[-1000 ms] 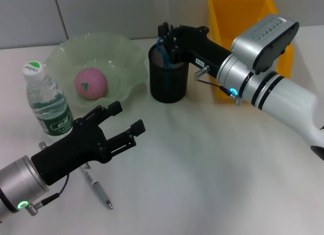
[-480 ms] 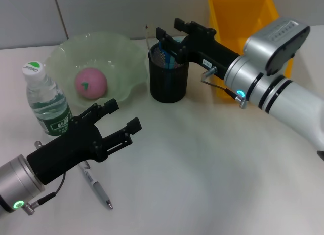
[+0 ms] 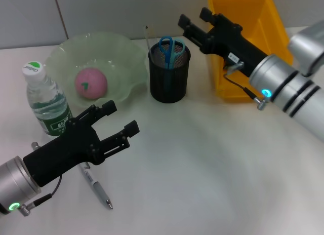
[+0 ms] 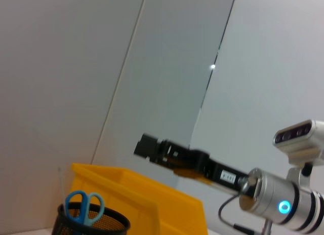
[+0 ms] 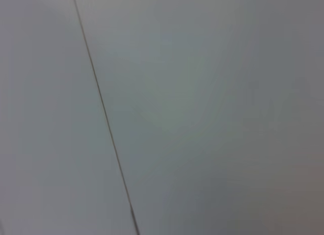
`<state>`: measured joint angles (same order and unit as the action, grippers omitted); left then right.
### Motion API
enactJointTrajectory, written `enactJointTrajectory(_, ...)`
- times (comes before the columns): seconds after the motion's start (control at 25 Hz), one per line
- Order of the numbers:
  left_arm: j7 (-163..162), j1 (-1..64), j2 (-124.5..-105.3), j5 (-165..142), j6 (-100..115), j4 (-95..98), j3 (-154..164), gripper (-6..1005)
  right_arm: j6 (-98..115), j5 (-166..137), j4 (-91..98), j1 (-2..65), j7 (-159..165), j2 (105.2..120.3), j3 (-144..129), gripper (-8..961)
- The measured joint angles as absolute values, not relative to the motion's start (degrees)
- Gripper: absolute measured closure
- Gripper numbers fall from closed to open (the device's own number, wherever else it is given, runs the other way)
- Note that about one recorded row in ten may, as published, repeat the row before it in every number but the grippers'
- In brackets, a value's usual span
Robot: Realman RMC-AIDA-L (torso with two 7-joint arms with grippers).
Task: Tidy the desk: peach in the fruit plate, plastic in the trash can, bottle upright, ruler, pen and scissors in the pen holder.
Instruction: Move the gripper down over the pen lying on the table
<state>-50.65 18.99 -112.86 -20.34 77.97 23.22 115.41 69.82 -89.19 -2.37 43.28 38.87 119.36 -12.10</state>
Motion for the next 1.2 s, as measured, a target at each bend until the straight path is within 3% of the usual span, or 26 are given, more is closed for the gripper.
enactJointTrajectory(0.52, -51.2, 19.2, -112.75, -26.6, 78.1, 23.2, 110.1, 155, 86.6, -89.8, 17.2, 31.4, 62.5, 119.0, -34.4, 264)
enactJointTrajectory(0.76, -53.8, 18.9, -111.64, -32.5, 78.6, 23.7, 107.0, 155, 93.2, -95.6, 28.7, 25.0, 71.1, 117.29, -42.3, 265)
enactJointTrajectory(1.0, -54.3, 19.0, -111.04, -38.3, 79.6, 24.1, 102.3, 155, 96.3, -101.9, 32.7, 23.2, 74.5, 116.19, -42.1, 265)
enactJointTrajectory(1.2, -55.1, 19.4, -110.62, -45.9, 79.7, 26.4, 97.9, 155, 95.0, -105.4, 32.9, 23.0, 75.3, 116.29, -41.8, 266)
